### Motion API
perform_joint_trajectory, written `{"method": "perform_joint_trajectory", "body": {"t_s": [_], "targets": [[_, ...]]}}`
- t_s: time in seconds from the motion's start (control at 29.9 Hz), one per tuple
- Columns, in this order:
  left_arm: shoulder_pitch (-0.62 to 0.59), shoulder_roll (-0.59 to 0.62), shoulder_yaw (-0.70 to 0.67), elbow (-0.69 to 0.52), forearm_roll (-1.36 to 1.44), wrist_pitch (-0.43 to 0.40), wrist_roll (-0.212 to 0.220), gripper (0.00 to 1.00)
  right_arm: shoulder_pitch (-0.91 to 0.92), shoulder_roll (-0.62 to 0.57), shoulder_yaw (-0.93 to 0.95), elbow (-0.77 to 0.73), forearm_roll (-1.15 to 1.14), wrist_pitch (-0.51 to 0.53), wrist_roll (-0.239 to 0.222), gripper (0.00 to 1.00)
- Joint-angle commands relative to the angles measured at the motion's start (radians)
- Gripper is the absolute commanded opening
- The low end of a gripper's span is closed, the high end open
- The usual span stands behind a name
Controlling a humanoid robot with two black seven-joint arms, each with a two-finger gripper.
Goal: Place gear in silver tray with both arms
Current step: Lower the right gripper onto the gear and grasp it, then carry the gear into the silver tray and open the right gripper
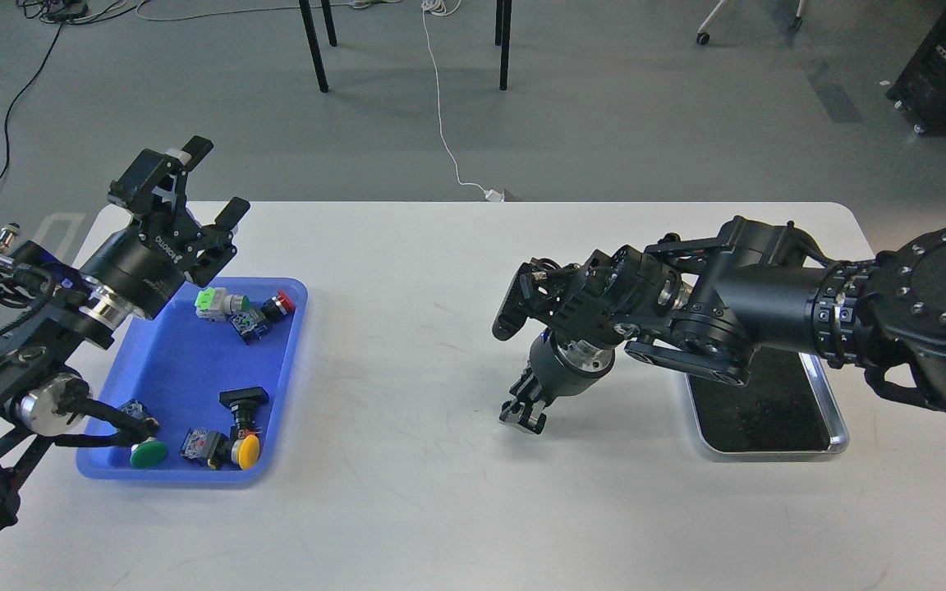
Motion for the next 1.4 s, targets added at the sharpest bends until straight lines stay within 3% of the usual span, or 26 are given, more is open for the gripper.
{"method": "perform_joint_trajectory", "body": {"t_s": [0.0, 0.13, 0.43, 0.53, 0.77, 0.94, 1.17, 1.37], "targets": [[0.0, -0.001, 0.0, 0.0, 0.0, 0.0, 0.0, 0.98, 0.0, 0.0, -0.002, 0.0, 0.0, -0.001, 0.0, 0.2], [0.0, -0.001, 0.0, 0.0, 0.0, 0.0, 0.0, 0.98, 0.0, 0.0, -0.004, 0.0, -0.001, -0.001, 0.0, 0.13], [0.0, -0.004, 0.002, 0.0, 0.0, -0.002, 0.0, 0.98, 0.068, -0.016, 0.005, 0.021, 0.002, -0.002, 0.0, 0.13], [0.0, -0.006, 0.003, 0.0, 0.0, -0.002, 0.0, 0.98, 0.102, -0.101, 0.005, 0.081, 0.0, -0.002, 0.0, 0.13], [0.0, -0.018, 0.011, 0.0, 0.005, 0.0, 0.0, 0.98, 0.168, -0.452, 0.001, 0.251, -0.013, -0.001, 0.0, 0.13], [-0.002, -0.04, 0.014, 0.0, 0.009, 0.0, 0.0, 0.98, 0.145, -0.645, -0.008, 0.273, -0.059, 0.001, 0.0, 0.13], [-0.002, -0.044, 0.015, -0.003, 0.012, -0.005, 0.0, 0.98, 0.017, -0.721, -0.01, 0.259, -0.084, -0.01, 0.0, 0.13], [-0.003, -0.047, 0.014, -0.008, 0.012, -0.014, 0.0, 0.98, -0.016, -0.718, -0.01, 0.233, -0.085, -0.016, 0.0, 0.14]]}}
